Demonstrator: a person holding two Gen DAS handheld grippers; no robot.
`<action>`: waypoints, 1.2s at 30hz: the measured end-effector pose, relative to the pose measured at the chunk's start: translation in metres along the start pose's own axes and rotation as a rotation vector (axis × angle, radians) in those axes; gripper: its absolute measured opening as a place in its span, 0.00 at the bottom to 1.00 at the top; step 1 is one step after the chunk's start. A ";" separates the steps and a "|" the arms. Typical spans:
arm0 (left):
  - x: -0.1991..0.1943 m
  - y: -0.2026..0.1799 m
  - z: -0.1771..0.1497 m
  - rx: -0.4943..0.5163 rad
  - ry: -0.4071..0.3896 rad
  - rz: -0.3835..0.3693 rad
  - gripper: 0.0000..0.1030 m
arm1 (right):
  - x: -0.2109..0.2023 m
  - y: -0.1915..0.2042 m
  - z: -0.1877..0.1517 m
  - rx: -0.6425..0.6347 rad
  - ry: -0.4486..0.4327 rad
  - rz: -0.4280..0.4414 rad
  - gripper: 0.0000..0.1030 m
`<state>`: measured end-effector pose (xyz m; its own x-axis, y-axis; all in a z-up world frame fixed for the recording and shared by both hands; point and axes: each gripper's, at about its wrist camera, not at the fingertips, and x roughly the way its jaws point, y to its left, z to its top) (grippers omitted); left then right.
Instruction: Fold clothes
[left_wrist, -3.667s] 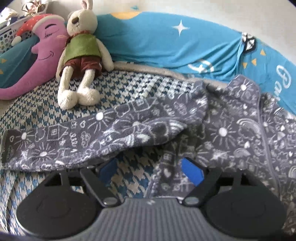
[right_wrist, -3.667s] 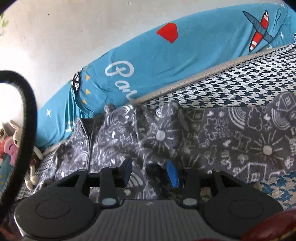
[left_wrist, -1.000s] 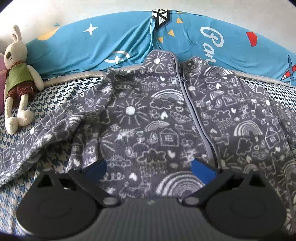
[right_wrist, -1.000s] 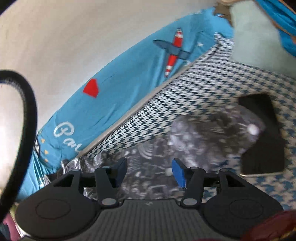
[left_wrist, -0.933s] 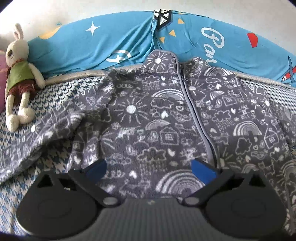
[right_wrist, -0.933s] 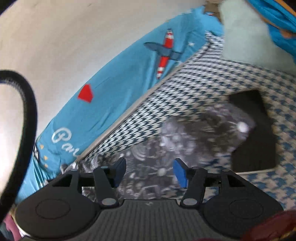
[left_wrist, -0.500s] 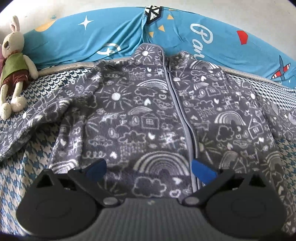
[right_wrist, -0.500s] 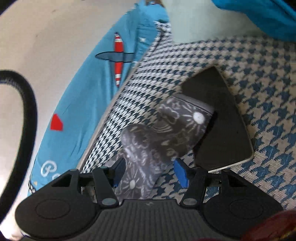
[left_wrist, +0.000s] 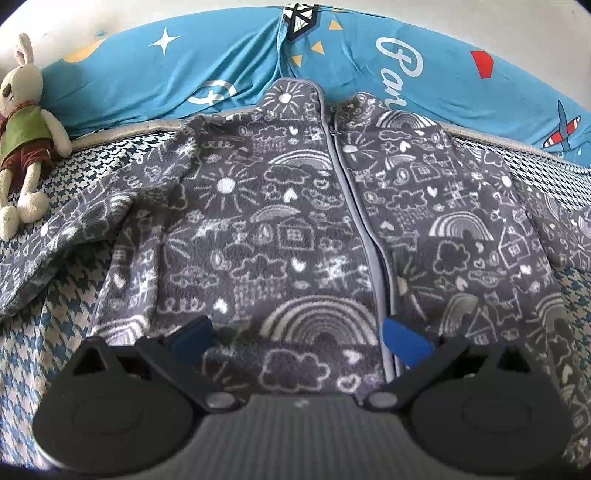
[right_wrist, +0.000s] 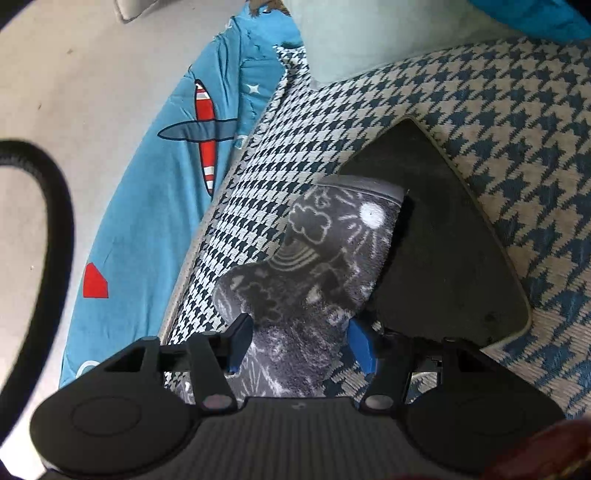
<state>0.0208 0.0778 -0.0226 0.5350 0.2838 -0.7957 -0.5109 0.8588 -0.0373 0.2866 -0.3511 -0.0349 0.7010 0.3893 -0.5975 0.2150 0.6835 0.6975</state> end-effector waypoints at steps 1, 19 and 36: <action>0.000 -0.001 0.000 0.002 0.001 0.002 0.99 | -0.001 0.001 0.000 -0.007 -0.009 0.011 0.28; 0.003 -0.007 -0.006 0.036 0.008 0.006 0.99 | -0.059 0.022 0.015 -0.107 -0.279 -0.016 0.09; 0.005 -0.012 -0.006 0.053 0.014 0.003 0.99 | -0.024 -0.007 0.001 0.026 -0.012 -0.040 0.38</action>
<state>0.0254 0.0665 -0.0298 0.5241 0.2804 -0.8041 -0.4758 0.8796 -0.0034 0.2691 -0.3660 -0.0244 0.6998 0.3546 -0.6201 0.2603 0.6819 0.6836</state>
